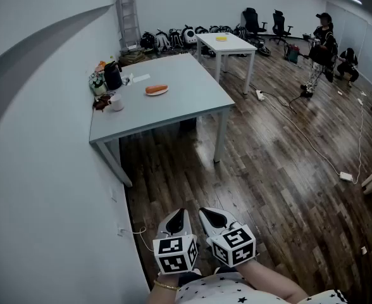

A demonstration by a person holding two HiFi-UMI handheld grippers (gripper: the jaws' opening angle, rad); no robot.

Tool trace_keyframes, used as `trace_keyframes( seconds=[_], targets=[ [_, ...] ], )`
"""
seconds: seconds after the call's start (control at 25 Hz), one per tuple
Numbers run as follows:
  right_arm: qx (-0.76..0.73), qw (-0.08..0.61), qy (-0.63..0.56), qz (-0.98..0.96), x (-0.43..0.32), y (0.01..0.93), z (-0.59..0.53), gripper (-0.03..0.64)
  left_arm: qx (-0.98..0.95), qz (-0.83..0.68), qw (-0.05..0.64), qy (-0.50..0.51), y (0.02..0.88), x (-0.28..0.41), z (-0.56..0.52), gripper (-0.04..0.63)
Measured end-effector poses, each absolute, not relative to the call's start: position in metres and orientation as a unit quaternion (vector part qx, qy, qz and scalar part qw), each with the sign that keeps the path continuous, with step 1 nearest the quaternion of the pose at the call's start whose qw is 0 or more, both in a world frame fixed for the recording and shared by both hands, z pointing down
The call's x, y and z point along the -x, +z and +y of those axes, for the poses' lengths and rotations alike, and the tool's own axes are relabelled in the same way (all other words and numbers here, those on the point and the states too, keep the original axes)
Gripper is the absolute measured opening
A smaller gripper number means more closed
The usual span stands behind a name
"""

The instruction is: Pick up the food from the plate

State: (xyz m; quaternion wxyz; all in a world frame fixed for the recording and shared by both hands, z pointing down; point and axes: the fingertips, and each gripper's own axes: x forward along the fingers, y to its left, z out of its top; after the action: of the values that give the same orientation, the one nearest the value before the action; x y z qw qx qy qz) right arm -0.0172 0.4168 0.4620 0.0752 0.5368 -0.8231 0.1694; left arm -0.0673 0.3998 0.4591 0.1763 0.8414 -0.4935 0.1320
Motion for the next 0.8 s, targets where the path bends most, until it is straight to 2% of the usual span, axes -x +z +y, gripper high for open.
trace_keyframes(
  seconds=[0.48, 0.8],
  targets=[
    [-0.533, 0.089, 0.175, -0.823, 0.063, 0.48, 0.403, 0.0, -0.843, -0.489, 0.188, 0.126, 0.473, 0.111, 0.378, 0.008],
    [-0.53, 0.078, 0.175, -0.826, 0.059, 0.485, 0.347, 0.0, -0.837, -0.498, 0.187, 0.127, 0.483, 0.112, 0.329, 0.008]
  ],
)
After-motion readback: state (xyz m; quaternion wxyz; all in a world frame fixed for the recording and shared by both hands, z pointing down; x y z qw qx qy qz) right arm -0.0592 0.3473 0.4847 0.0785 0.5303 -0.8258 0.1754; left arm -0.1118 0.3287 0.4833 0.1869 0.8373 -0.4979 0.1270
